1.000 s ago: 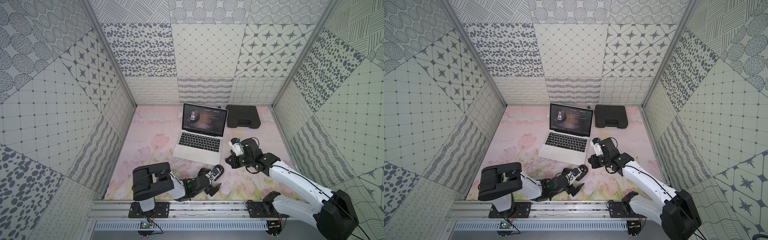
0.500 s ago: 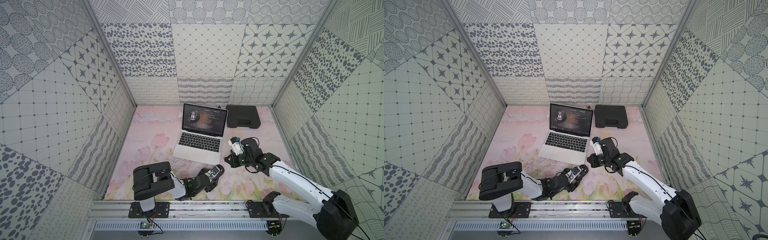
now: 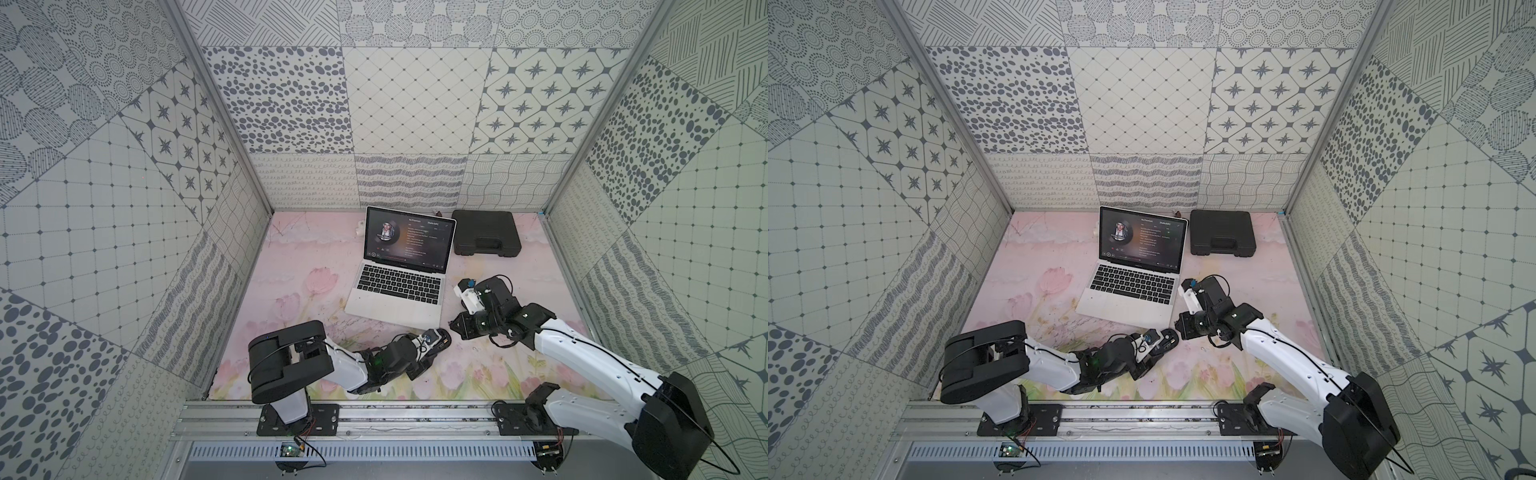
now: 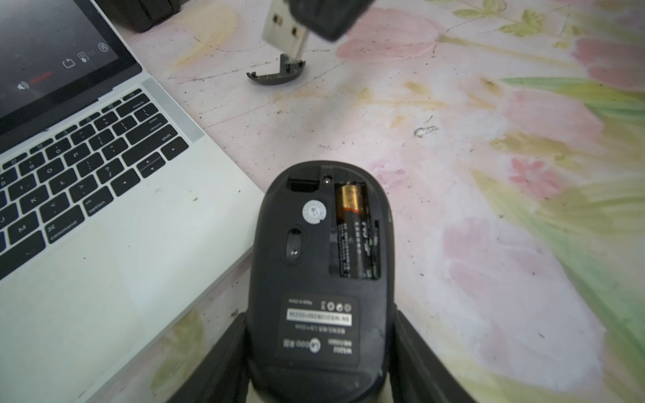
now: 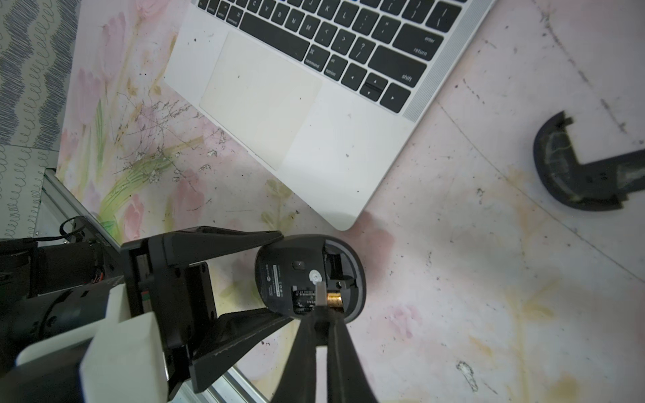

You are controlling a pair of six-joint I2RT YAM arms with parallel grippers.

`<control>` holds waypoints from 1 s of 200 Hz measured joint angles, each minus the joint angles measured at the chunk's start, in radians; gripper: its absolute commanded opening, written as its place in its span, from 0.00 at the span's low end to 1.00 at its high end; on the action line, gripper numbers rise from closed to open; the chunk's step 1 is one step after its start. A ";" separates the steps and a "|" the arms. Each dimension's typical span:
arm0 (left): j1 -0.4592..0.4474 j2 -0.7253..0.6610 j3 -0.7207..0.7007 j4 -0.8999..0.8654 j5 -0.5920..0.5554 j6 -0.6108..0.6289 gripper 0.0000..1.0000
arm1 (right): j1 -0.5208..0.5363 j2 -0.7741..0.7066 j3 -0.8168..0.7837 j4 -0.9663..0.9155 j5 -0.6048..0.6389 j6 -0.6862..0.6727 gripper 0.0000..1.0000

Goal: Remove the wireless mouse receiver from the laptop
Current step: Insert the USB plug into the mouse.

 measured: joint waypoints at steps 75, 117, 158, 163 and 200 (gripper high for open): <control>0.033 -0.141 0.071 -0.250 0.111 0.031 0.26 | 0.080 0.111 0.089 -0.092 0.049 -0.014 0.00; 0.040 -0.161 0.090 -0.383 0.137 0.053 0.22 | 0.083 0.119 0.100 -0.147 0.059 -0.016 0.00; 0.041 -0.153 0.124 -0.482 0.148 0.080 0.20 | 0.099 0.146 0.105 -0.157 0.055 -0.021 0.00; 0.041 -0.153 0.127 -0.494 0.148 0.084 0.20 | 0.100 0.151 0.105 -0.158 0.053 -0.021 0.00; 0.041 -0.155 0.135 -0.546 0.151 0.116 0.19 | 0.105 0.184 0.106 -0.165 0.032 -0.035 0.00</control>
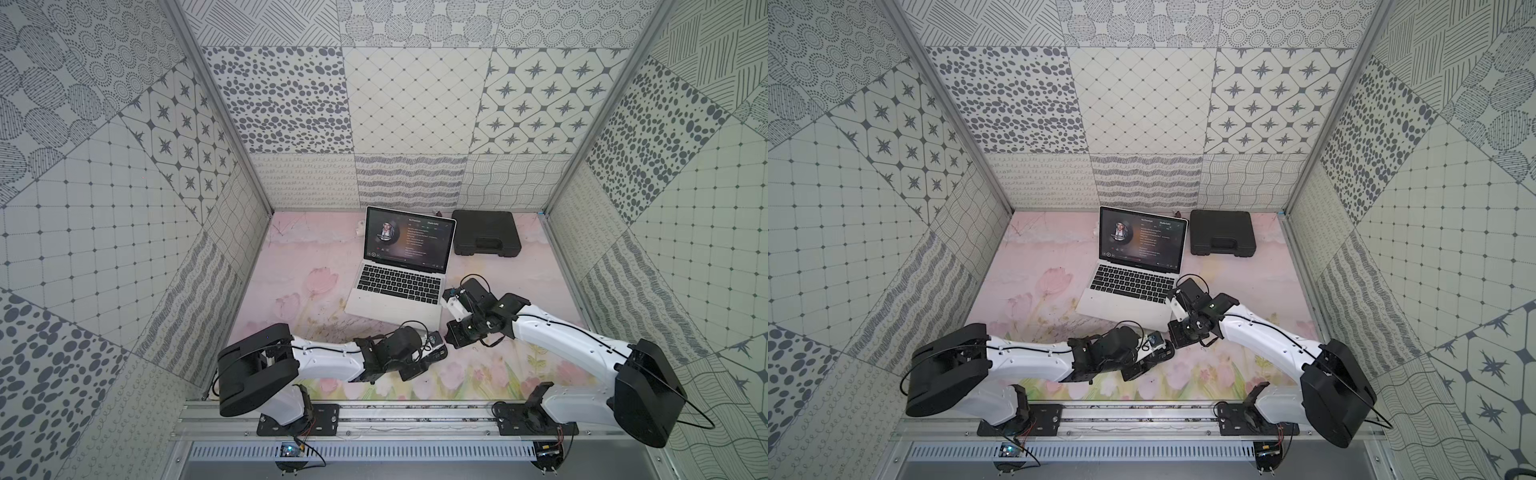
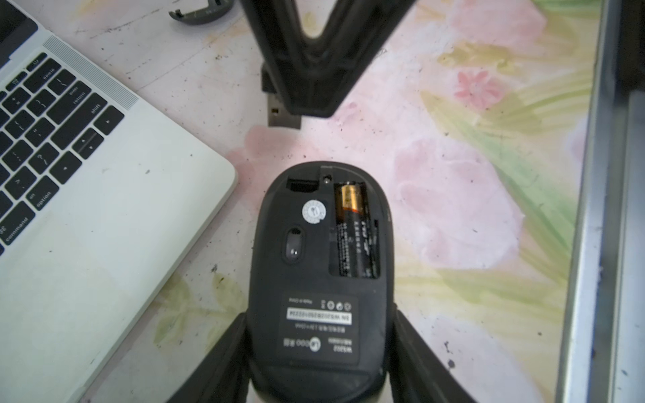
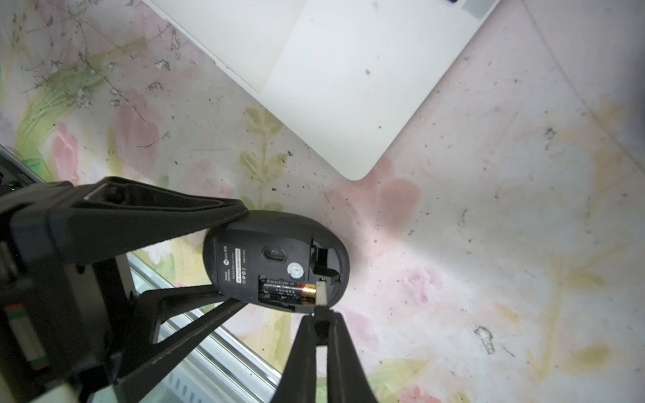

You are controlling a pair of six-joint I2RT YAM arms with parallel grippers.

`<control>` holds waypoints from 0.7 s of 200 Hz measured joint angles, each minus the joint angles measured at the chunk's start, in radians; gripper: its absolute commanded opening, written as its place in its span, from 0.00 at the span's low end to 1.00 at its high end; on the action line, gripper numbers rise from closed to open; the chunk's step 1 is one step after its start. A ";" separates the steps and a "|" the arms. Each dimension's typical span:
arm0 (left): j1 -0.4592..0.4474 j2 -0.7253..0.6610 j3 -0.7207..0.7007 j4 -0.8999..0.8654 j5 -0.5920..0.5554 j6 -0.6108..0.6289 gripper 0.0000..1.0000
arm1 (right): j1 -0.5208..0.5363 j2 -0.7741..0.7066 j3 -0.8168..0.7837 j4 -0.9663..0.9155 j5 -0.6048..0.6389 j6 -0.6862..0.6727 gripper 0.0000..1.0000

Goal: Remove the wireless mouse receiver from the laptop
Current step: Insert the USB plug into the mouse.

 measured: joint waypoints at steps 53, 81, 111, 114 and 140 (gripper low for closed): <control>0.000 -0.004 -0.002 -0.022 0.000 0.031 0.16 | 0.000 0.057 0.018 -0.005 -0.051 -0.014 0.00; 0.000 -0.004 -0.010 -0.021 0.000 0.038 0.15 | 0.004 0.074 0.025 -0.005 -0.077 -0.008 0.00; 0.000 -0.004 -0.016 -0.016 0.000 0.041 0.14 | 0.014 0.091 0.031 -0.001 -0.093 0.005 0.00; 0.000 -0.005 -0.016 -0.016 0.000 0.041 0.14 | 0.015 0.093 0.031 0.000 -0.094 0.006 0.00; 0.000 -0.008 -0.020 -0.010 -0.001 0.045 0.13 | 0.021 0.117 0.031 0.003 -0.098 0.012 0.00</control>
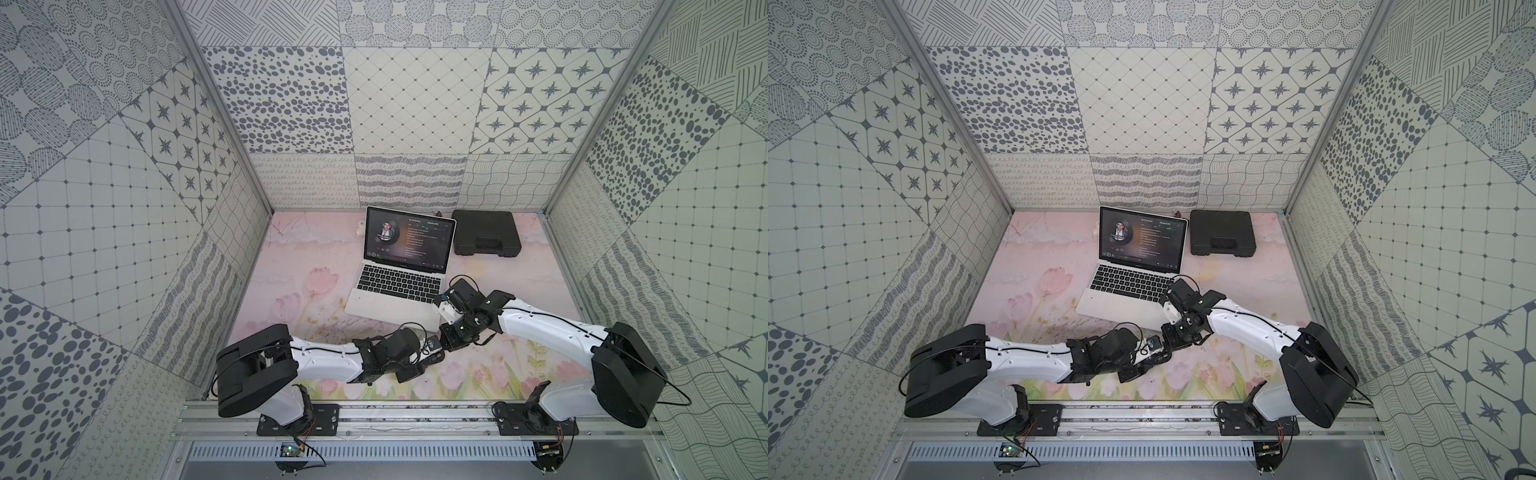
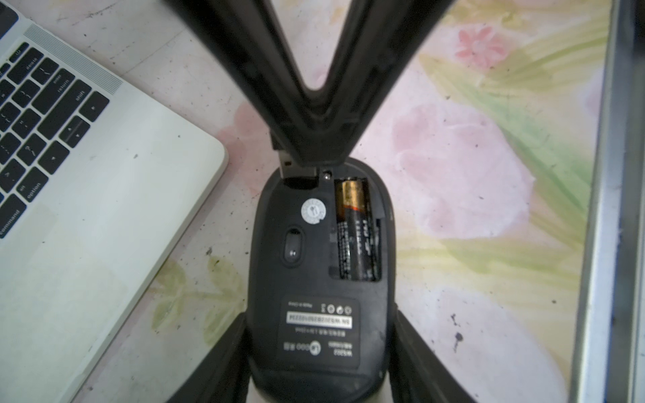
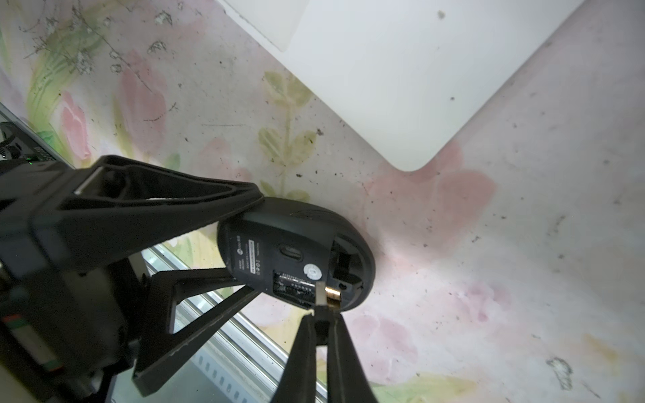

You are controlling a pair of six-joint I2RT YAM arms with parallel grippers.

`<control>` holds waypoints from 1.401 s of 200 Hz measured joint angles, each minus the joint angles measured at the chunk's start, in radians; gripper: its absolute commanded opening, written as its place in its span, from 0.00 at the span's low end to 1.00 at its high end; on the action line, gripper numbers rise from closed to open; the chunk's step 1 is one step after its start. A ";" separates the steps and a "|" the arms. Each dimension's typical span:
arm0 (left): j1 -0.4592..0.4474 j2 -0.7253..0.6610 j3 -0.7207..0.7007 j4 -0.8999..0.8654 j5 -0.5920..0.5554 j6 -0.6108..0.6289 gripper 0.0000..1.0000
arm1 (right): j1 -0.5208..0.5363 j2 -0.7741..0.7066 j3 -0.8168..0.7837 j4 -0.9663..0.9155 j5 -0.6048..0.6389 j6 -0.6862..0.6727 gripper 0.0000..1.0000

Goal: Remove the wireless mouse receiver from the laptop
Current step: Insert the USB plug into the mouse.

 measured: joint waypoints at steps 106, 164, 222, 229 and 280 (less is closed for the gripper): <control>0.000 -0.012 -0.007 0.001 0.000 0.001 0.12 | 0.000 0.051 0.027 0.007 0.018 0.019 0.00; 0.000 -0.012 -0.007 0.001 0.000 0.000 0.11 | 0.000 0.080 0.034 0.011 0.021 0.027 0.00; 0.000 -0.012 -0.007 0.001 0.001 0.000 0.10 | -0.001 0.089 0.034 0.012 0.021 0.027 0.00; 0.000 -0.012 -0.007 0.001 0.001 -0.001 0.10 | -0.001 0.091 0.034 0.012 0.019 0.027 0.00; 0.000 -0.012 -0.007 0.001 0.001 -0.005 0.09 | -0.005 0.094 0.034 0.013 0.016 0.027 0.00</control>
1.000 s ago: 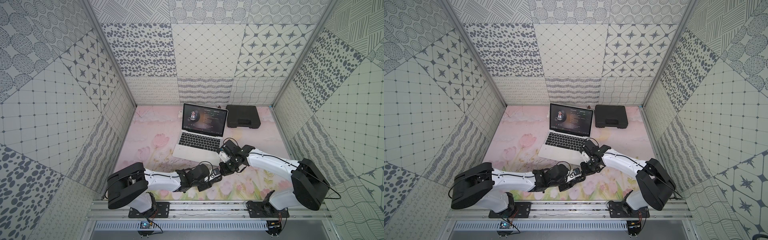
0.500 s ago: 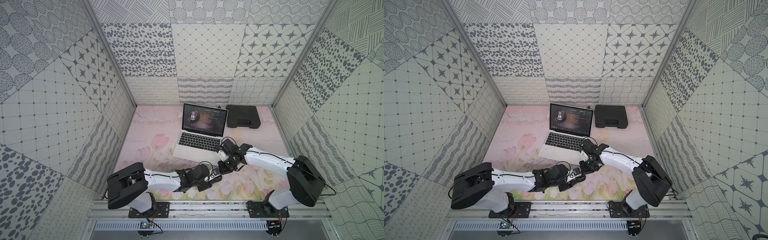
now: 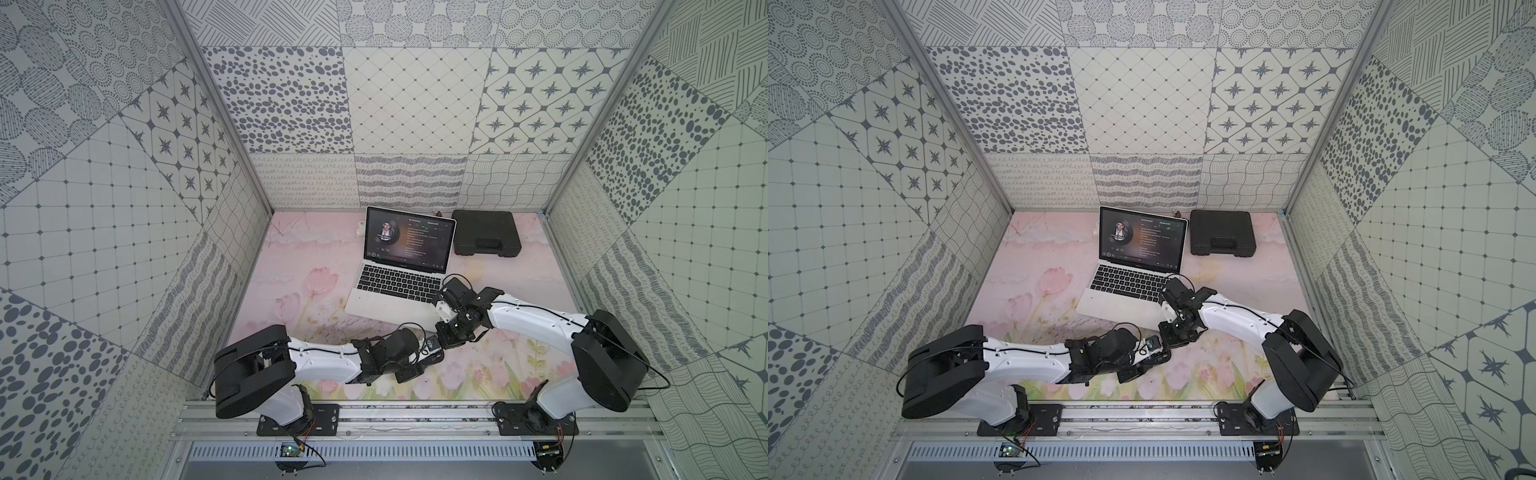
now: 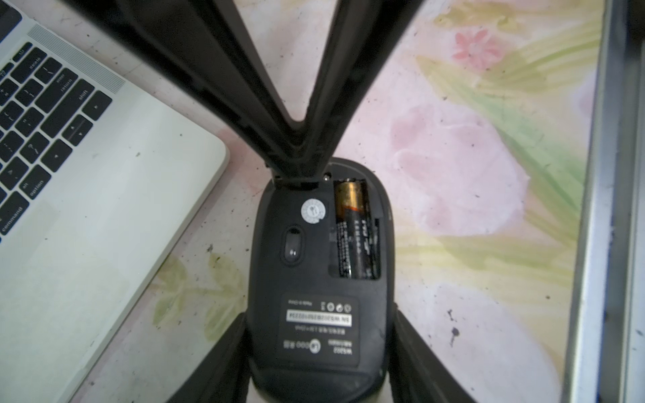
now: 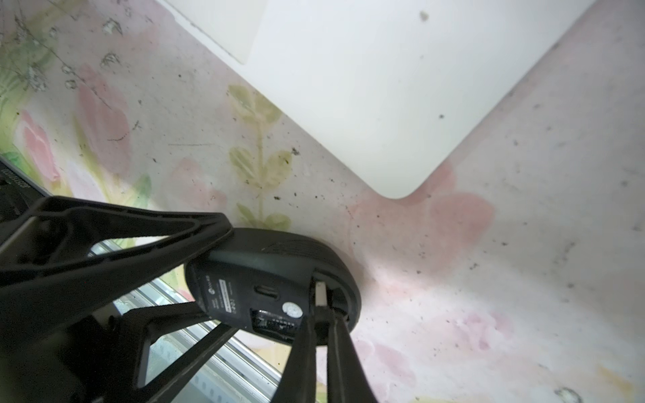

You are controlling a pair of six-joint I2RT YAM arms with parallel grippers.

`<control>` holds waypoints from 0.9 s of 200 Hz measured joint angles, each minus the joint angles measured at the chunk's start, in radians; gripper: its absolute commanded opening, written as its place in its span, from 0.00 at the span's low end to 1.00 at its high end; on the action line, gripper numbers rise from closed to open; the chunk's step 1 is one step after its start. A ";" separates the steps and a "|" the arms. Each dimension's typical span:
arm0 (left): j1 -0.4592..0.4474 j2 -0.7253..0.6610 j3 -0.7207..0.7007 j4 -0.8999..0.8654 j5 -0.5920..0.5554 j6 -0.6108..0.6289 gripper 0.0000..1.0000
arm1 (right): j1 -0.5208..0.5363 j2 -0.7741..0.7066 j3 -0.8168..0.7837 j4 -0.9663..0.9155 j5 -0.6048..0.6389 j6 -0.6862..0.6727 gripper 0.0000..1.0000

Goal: Remove the wireless mouse receiver from the laptop
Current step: Insert the USB plug into the mouse.

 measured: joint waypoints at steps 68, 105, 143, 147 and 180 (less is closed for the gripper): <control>0.000 0.000 0.000 0.000 0.001 -0.005 0.07 | -0.003 0.003 0.000 0.002 -0.004 0.004 0.00; 0.000 0.000 0.000 0.000 0.001 -0.005 0.07 | -0.003 0.003 0.000 0.003 -0.004 0.005 0.00; 0.000 0.000 0.000 0.000 0.001 -0.006 0.06 | -0.005 0.003 -0.003 0.008 -0.004 0.005 0.00; 0.000 0.000 0.000 0.000 0.001 -0.006 0.06 | -0.005 0.003 -0.004 0.009 -0.003 0.005 0.00; 0.000 0.000 0.000 0.000 0.001 -0.013 0.05 | -0.009 0.003 -0.010 0.016 -0.007 0.005 0.00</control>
